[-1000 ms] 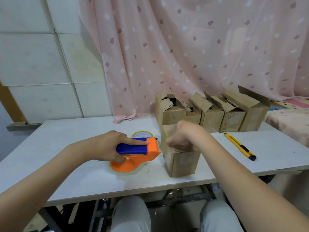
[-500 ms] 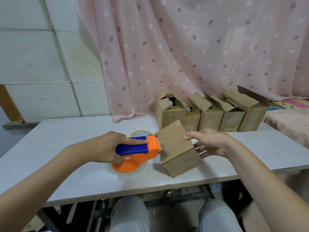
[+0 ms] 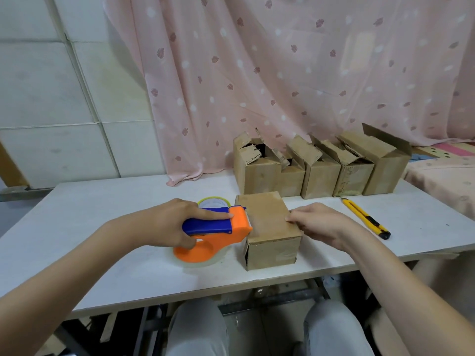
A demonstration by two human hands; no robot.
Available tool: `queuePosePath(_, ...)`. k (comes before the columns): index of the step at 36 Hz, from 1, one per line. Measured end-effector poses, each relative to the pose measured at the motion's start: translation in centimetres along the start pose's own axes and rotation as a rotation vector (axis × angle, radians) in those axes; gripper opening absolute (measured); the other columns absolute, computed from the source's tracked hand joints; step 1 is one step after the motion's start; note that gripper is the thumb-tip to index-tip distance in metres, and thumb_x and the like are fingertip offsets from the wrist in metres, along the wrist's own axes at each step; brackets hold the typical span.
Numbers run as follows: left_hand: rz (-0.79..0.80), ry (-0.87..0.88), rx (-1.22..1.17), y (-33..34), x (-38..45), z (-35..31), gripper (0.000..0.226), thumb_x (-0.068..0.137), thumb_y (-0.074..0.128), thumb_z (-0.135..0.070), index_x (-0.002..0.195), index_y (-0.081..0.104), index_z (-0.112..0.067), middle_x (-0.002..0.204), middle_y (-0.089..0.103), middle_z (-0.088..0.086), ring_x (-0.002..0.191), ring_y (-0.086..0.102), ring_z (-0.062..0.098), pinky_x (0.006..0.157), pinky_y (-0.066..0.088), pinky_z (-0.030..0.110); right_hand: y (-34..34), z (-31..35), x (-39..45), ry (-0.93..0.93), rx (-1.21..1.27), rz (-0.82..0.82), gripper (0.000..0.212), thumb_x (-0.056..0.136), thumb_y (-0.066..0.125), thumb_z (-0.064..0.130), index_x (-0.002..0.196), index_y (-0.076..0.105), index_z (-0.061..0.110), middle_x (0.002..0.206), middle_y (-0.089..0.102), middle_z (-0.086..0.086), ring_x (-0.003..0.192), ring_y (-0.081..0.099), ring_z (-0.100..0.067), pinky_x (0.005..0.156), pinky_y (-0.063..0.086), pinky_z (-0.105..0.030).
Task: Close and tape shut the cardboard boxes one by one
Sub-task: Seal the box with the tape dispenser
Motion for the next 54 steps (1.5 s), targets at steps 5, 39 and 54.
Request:
queuePosePath(5, 0.008, -0.011, -0.011, -0.1, 0.1, -0.1, 0.085, 0.085, 0.065, -0.023, 0.129, 0.021, -0.080, 0.089, 0.047, -0.012, 0.078, 0.046, 0.006, 0.066, 0.035, 0.014, 2.3, 1.6, -2.7, -0.380, -0.585, -0.256, 0.055, 0.103, 0.052, 0.034, 0.154, 0.036, 0.025, 0.158, 0.037, 0.003, 0.147, 0.033, -0.024, 0.116, 0.028, -0.035)
queuePosePath(39, -0.033, -0.010, 0.054, -0.5, -2.1, 2.1, 0.083, 0.082, 0.067, -0.029, 0.120, 0.021, -0.086, 0.088, 0.054, -0.009, 0.080, 0.048, 0.003, 0.066, 0.035, 0.012, 8.7, 5.9, -1.2, -0.012, -0.755, -0.242, 0.050, 0.094, 0.052, 0.059, 0.119, 0.058, 0.017, 0.140, 0.048, -0.020, 0.135, 0.037, -0.047, 0.112, 0.012, -0.071)
queuePosePath(54, -0.045, -0.018, 0.051, -0.2, -2.2, 2.5, 0.081, 0.082, 0.069, -0.030, 0.125, 0.025, -0.082, 0.086, 0.053, -0.010, 0.079, 0.047, 0.003, 0.065, 0.034, 0.015, 8.1, 9.2, 1.2, 0.185, -0.957, -0.013, 0.074, 0.074, 0.067, 0.073, 0.110, 0.055, 0.010, 0.091, 0.056, -0.007, 0.096, 0.056, -0.033, 0.076, 0.048, -0.037)
Point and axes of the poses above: each hand's wrist, its own x-axis towards the middle knuckle, its own y-axis out of the palm, z = x × y, the point moved 1 cm from there along x, towards the middle knuckle
